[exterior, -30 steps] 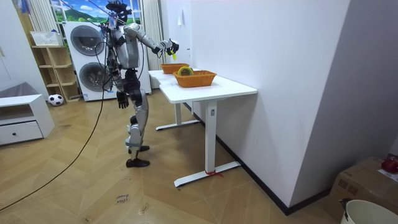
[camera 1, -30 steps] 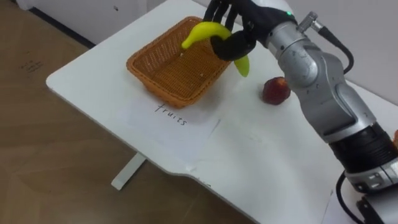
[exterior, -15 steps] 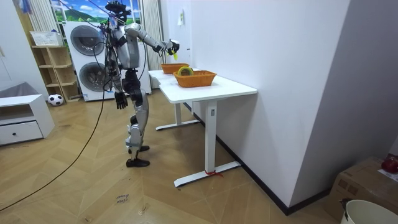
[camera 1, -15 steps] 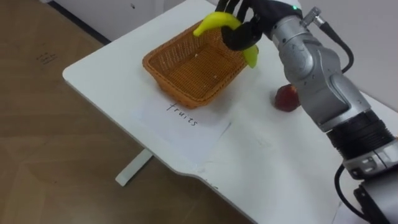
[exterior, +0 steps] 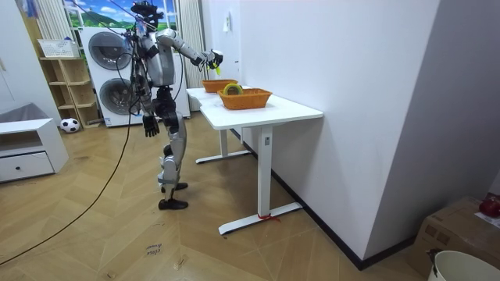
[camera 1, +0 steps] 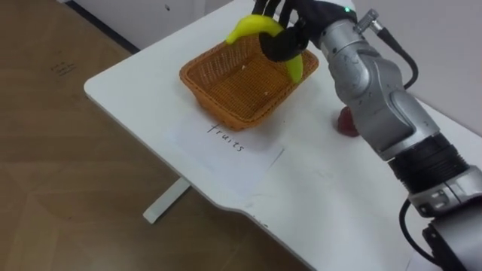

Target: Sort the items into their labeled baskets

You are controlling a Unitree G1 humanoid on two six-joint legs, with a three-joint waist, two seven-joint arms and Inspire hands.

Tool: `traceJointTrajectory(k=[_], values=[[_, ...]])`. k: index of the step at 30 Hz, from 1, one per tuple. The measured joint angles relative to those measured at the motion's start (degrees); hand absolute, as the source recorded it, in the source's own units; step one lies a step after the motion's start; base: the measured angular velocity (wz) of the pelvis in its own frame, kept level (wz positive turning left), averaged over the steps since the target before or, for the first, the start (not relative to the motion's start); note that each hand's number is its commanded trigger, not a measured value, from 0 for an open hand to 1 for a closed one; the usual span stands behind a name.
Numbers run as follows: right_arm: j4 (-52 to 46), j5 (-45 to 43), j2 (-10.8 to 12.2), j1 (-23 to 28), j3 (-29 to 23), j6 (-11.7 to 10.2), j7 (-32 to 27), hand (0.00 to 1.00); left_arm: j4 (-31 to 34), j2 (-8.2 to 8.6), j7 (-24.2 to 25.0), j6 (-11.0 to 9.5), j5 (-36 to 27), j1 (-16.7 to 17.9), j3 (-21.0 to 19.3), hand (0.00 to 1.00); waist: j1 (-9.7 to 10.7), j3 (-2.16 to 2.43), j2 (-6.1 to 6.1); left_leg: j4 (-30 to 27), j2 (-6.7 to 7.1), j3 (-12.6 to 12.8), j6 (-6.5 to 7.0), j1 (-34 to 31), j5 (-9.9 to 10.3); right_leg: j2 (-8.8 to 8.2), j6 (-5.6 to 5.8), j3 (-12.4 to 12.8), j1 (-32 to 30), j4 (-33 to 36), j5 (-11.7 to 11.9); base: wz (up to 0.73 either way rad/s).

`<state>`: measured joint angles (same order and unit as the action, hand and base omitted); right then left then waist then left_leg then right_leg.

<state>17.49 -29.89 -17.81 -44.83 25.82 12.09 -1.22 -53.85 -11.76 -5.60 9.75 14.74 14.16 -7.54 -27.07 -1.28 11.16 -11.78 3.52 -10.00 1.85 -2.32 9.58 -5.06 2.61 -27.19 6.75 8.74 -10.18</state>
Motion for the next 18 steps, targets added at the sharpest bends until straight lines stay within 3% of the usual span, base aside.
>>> traceJointTrajectory(k=[8,13,14,15,16,17,18], values=[[3.81,0.01,2.10,-0.03,2.46,-0.15,-1.88,1.00,0.02,-0.50,-0.05,0.11,-0.04,0.10,1.03,0.00,-0.13,-0.01,-0.01,-0.05,0.08,-0.36,0.11,0.17,-0.06,-0.05,0.01,-0.39,0.18,-0.01,0.00,0.01],[4.36,0.01,2.25,-0.06,2.54,-0.14,-1.95,1.00,0.04,-0.61,-0.26,0.21,-0.04,0.20,1.03,0.00,-0.24,0.01,0.02,-0.05,0.18,-1.14,0.10,-0.01,-0.06,-0.04,0.01,-1.34,0.28,0.00,-0.01,0.08],[4.36,0.02,2.25,-0.10,2.69,-0.14,-1.96,0.81,0.04,-0.62,-0.27,0.21,-0.04,0.21,1.02,0.00,-0.28,0.02,0.04,-0.01,0.17,-1.12,0.10,0.00,-0.06,-0.04,0.02,-1.34,0.27,0.00,-0.01,0.00],[4.36,0.02,2.25,-0.18,3.14,-0.14,-1.99,0.53,0.04,-0.67,-0.35,0.21,-0.04,0.22,1.02,0.00,-0.33,0.03,0.07,0.03,0.17,-1.09,0.10,0.01,-0.06,-0.04,0.04,-1.34,0.25,0.00,-0.03,0.00],[4.36,0.01,2.25,-0.18,3.69,-0.14,-2.00,0.09,0.04,-0.72,-0.42,0.21,-0.04,0.20,1.01,0.00,-0.33,0.04,0.11,0.05,0.17,-1.07,0.10,0.01,-0.06,-0.04,0.06,-1.34,0.24,0.00,-0.04,0.00],[4.36,0.02,2.25,-0.19,4.05,-0.14,-2.02,0.00,0.04,-0.76,-0.45,0.21,-0.04,0.19,1.01,0.00,-0.32,0.05,0.15,0.06,0.17,-1.07,0.10,0.01,-0.06,-0.05,0.07,-1.34,0.23,0.00,-0.04,0.00],[4.36,0.02,2.25,-0.19,4.58,-0.14,-2.03,0.00,0.04,-0.84,-0.45,0.21,-0.04,0.13,1.01,0.00,-0.32,0.04,0.23,0.07,0.17,-1.07,0.11,0.00,-0.06,-0.05,0.08,-1.34,0.21,0.00,-0.05,0.00]])
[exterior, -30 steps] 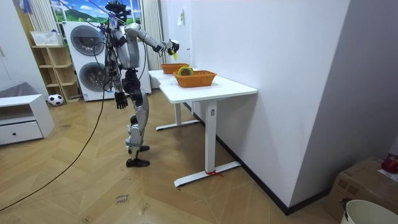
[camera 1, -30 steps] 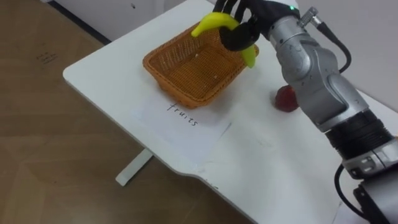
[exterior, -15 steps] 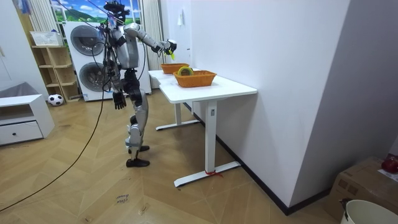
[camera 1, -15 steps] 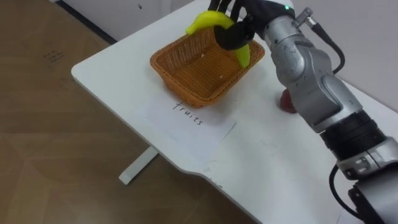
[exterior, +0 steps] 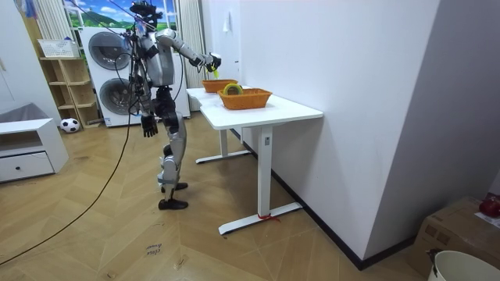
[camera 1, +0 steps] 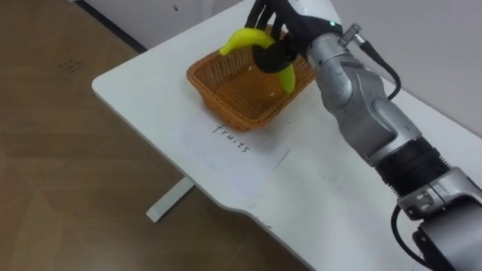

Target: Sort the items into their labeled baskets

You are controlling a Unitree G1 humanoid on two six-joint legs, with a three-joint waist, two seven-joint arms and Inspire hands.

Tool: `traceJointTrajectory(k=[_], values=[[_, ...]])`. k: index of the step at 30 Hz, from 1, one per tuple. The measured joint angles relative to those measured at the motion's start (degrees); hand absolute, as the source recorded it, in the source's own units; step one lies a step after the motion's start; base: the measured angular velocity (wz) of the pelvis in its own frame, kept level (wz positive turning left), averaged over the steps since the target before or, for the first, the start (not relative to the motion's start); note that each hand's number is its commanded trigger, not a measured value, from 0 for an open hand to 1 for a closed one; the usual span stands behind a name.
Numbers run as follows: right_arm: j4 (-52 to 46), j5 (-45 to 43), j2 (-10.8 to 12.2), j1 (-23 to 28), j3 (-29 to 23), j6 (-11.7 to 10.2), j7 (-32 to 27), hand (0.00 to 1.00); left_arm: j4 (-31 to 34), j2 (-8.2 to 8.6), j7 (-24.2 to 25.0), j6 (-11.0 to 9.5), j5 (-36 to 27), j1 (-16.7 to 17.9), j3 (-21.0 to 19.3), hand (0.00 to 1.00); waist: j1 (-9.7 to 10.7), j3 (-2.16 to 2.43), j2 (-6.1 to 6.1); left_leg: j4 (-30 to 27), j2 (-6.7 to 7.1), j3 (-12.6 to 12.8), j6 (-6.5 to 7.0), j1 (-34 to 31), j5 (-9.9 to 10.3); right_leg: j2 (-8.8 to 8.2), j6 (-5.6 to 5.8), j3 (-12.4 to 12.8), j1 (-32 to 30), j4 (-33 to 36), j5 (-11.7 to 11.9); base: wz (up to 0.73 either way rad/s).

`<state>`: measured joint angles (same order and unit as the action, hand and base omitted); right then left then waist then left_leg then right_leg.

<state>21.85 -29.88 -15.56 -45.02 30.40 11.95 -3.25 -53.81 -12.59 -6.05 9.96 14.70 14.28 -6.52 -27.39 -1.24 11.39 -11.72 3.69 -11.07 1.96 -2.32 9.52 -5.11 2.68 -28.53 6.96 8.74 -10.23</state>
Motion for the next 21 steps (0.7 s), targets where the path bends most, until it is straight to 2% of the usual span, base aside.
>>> traceJointTrajectory(k=[3,21], values=[[0.06,0.00,0.17,0.00,0.10,0.00,0.00,0.00,0.00,-0.22,-0.03,-0.01,0.01,-0.10,0.00,0.00,-0.01,-0.01,0.31,0.07,-0.01,-0.01,0.00,0.01,0.00,0.00,0.01,0.00,-0.02,0.00,0.00,0.00],[4.42,-0.02,0.85,0.01,1.14,-0.70,-0.57,0.00,-2.10,-0.24,-0.04,-0.26,-0.05,-0.24,0.06,0.00,0.07,-0.25,0.23,0.06,-0.03,0.26,0.02,0.12,-0.01,-0.03,0.03,0.08,0.12,0.01,-0.02,0.00]])
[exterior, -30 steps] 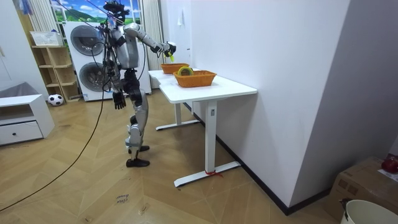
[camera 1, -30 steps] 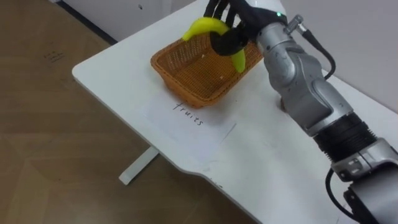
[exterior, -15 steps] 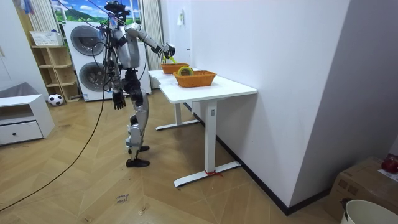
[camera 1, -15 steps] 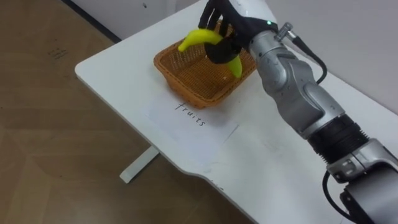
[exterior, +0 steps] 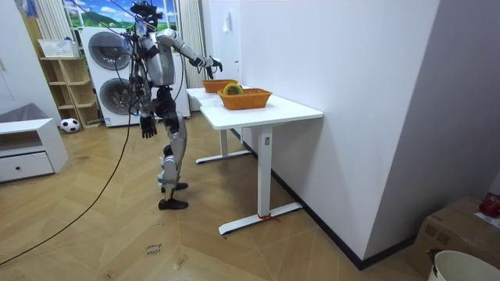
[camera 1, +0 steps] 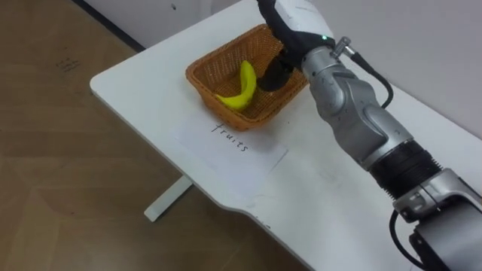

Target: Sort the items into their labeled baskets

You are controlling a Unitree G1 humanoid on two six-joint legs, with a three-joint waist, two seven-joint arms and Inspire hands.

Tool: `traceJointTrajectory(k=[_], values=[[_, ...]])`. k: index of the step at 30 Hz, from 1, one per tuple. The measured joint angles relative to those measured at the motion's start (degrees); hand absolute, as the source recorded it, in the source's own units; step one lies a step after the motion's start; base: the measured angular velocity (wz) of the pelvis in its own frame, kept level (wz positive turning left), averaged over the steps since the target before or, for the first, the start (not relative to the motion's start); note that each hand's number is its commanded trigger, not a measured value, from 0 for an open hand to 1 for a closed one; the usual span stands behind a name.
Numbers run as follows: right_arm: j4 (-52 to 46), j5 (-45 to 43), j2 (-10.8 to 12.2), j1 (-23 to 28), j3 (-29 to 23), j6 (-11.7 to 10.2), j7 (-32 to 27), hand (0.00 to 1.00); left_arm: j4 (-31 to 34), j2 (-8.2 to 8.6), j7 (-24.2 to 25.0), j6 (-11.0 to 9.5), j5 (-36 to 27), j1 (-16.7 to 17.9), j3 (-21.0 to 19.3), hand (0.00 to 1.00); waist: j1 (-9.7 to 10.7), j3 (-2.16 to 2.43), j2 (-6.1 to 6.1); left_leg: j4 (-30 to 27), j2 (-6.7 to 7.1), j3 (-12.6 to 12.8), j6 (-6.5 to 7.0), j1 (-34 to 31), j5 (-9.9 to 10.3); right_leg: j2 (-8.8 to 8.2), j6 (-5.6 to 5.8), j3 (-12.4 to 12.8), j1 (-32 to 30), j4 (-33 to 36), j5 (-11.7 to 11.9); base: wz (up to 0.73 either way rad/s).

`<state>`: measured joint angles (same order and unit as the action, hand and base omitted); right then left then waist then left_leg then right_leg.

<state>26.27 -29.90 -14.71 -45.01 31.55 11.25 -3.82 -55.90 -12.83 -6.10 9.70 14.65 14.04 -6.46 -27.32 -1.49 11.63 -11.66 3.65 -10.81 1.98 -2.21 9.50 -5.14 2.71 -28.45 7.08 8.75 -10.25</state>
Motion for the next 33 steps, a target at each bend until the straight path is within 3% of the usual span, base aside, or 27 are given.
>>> traceJointTrajectory(k=[4,13,20,23,28,33], values=[[0.00,0.00,0.00,0.05,0.61,-0.89,0.00,0.00,-1.03,0.14,0.01,-0.50,-0.02,-0.06,0.01,0.00,0.03,-0.39,-0.52,0.04,0.02,-0.06,0.01,0.41,0.00,-0.03,0.00,-0.01,0.40,-0.01,0.00,0.00],[0.19,0.78,-0.02,0.06,0.61,-1.58,-0.01,0.00,-1.47,0.50,0.12,-0.43,-0.38,0.04,0.02,0.00,0.12,-0.65,-0.99,-0.02,0.10,-0.57,0.01,0.64,0.01,0.01,0.01,0.17,0.81,-0.11,0.00,0.00],[0.19,0.87,-0.04,0.07,0.33,-1.97,-0.42,0.00,-1.31,0.85,0.12,0.00,-0.44,0.06,-0.07,0.00,0.41,-0.24,-1.98,-0.09,0.05,-0.38,0.01,0.67,0.00,0.00,0.01,0.07,0.78,-0.11,0.00,0.00],[0.34,6.92,-0.30,0.09,-2.71,-3.29,-2.10,0.00,-0.86,0.86,0.10,-0.07,-0.56,0.21,-0.09,0.00,1.01,0.51,-2.69,-0.15,0.04,-0.38,0.08,0.83,-0.05,-0.10,0.01,0.10,1.07,-0.12,0.00,0.03],[1.64,15.13,-0.44,0.31,-6.20,-5.05,-6.18,0.00,-0.94,1.20,0.12,-0.26,-0.50,0.78,0.03,0.00,2.21,0.63,-4.28,0.13,0.08,0.58,0.22,2.71,-0.14,-0.56,0.22,0.93,2.56,-0.11,-0.13,-0.04],[2.11,22.08,-0.54,0.76,-9.60,-5.20,-8.48,0.00,-0.32,1.72,0.08,-0.17,-0.41,1.60,0.97,0.00,5.18,0.55,-4.55,0.17,0.23,1.18,0.46,2.57,-0.23,-0.76,0.36,1.39,2.41,0.03,-0.22,-0.05]])
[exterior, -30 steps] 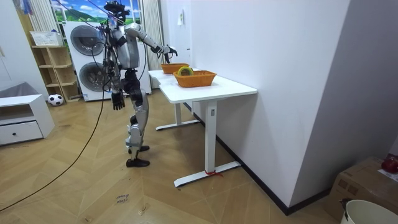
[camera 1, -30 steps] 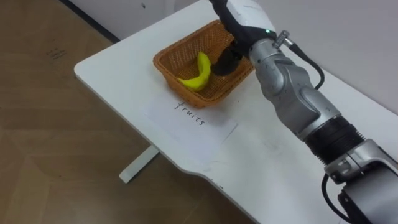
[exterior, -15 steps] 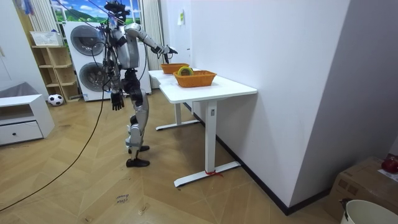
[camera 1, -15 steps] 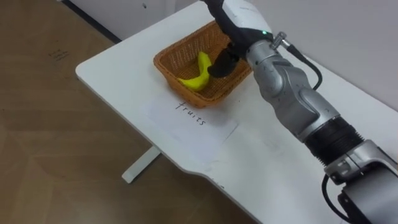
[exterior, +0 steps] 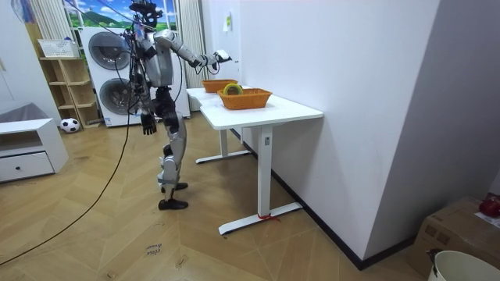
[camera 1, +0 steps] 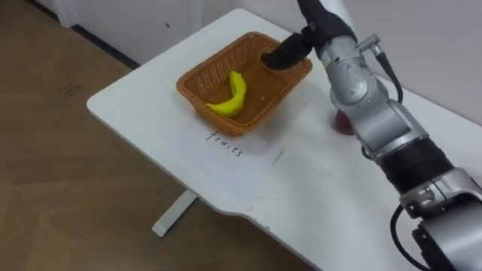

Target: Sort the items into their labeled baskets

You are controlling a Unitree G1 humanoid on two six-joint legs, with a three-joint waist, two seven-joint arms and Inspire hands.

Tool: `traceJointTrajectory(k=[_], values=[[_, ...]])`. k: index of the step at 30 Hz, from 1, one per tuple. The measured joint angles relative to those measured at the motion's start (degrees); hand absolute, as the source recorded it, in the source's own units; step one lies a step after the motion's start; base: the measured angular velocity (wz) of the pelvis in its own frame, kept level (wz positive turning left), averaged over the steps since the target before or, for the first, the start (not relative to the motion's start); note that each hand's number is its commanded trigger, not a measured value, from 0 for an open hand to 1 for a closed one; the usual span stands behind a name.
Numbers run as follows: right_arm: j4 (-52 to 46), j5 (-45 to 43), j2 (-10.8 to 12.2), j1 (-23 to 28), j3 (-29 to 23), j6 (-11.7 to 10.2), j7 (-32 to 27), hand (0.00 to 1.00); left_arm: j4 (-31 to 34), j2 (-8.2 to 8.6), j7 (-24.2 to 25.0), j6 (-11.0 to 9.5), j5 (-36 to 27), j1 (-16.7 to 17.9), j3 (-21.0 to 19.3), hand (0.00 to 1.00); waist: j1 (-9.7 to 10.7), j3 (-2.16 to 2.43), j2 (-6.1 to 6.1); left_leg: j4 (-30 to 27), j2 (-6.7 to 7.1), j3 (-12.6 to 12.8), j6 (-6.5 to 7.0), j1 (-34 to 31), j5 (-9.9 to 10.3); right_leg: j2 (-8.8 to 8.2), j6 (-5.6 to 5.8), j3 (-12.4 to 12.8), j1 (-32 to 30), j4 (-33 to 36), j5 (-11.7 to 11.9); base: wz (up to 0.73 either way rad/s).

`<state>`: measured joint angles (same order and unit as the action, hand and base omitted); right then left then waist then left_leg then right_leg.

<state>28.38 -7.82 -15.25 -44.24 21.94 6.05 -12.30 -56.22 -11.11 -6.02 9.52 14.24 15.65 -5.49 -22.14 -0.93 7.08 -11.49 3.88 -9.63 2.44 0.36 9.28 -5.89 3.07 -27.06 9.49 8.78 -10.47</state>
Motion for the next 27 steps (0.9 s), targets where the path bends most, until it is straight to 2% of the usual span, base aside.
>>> traceJointTrajectory(k=[4,8,10,16,21,27], values=[[0.00,7.36,-0.35,0.04,-3.67,-0.10,-1.00,0.00,1.24,0.43,0.01,0.15,-0.11,0.26,0.17,0.00,2.58,0.11,-0.42,-0.34,0.01,0.40,0.11,-0.23,-0.04,-0.03,-0.01,0.13,-0.24,0.02,0.01,-0.04],[0.00,10.96,-0.97,0.10,-6.16,-0.52,-2.78,0.00,1.20,0.75,0.26,0.15,-0.01,0.66,0.16,0.00,3.64,0.57,-1.66,-0.08,-0.13,1.57,0.16,0.17,-0.07,-0.14,-0.01,0.34,-0.27,0.00,0.01,-0.13],[0.00,11.50,-1.17,0.39,-7.20,-1.11,-3.35,0.00,1.20,0.94,0.36,0.04,-0.01,0.66,0.06,0.00,4.23,0.66,-1.99,0.11,-0.19,1.74,0.21,0.28,-0.10,-0.13,-0.01,0.45,-0.31,-0.01,0.01,-0.05],[0.08,11.98,-1.95,2.81,-8.32,-1.22,-3.83,0.00,1.09,1.46,1.06,0.09,0.21,0.75,-0.05,0.00,4.80,0.64,-2.02,0.75,-0.53,3.49,0.24,1.14,-0.07,-0.03,-0.03,2.67,-0.51,-0.11,0.02,-0.14],[0.08,12.08,-1.93,4.74,-8.33,-1.14,-3.77,0.00,1.75,1.54,1.42,0.48,0.23,0.60,0.08,0.00,5.95,0.47,-2.58,0.76,-0.53,4.11,0.40,1.10,0.04,-0.11,-0.03,2.99,-0.80,-0.11,0.02,-0.08],[0.46,12.07,-2.10,4.76,-8.35,-1.18,-3.77,0.00,1.80,1.60,1.10,0.54,0.82,-0.71,0.15,0.00,6.15,0.90,-3.96,0.86,-0.75,4.99,0.41,0.30,0.03,-0.05,-0.09,3.82,-2.19,-0.02,0.06,-0.09]])
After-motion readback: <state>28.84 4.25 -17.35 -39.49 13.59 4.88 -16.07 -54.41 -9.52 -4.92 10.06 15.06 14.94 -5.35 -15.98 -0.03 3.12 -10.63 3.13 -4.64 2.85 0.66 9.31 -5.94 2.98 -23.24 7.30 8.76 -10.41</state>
